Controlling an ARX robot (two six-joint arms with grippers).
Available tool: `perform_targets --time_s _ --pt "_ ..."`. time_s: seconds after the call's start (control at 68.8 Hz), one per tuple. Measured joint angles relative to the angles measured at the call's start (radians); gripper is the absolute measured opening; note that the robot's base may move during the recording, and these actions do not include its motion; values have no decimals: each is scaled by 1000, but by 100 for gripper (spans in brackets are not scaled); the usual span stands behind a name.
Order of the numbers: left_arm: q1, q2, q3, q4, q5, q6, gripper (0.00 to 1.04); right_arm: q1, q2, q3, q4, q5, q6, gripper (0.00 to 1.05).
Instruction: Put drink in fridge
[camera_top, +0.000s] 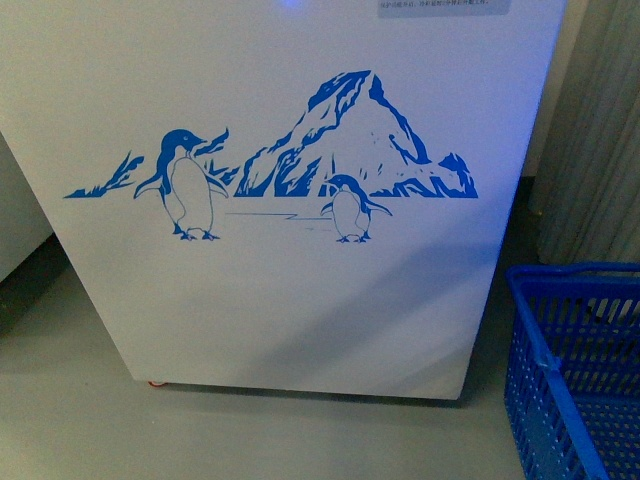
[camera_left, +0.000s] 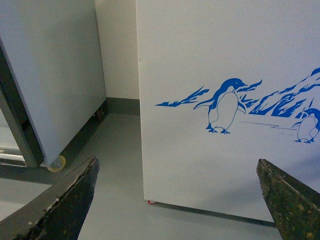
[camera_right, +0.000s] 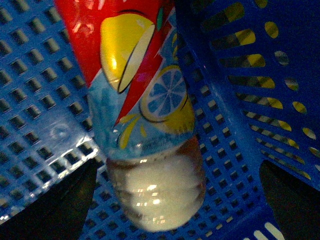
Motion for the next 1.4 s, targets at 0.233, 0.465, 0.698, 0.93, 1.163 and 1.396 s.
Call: perform_targets --time_s 0.233,0.465,0.698,0.93,1.163,1.396 --pt "0 0 0 0 0 0 97 -10 114 150 -44 -7 7 97" --pt "0 0 0 0 0 0 97 -21 171 205 -72 -28 6 86" --pt "0 0 0 0 0 0 97 -23 142 142 -23 -76 -23 55" --pt "0 0 0 0 0 0 97 6 -26 -119 112 -168 -25 43" --pt "0 0 0 0 0 0 97 88 -604 -487 165 -317 -72 42" --pt "0 0 0 0 0 0 97 190 -1459 -571 -199 -400 -96 42"
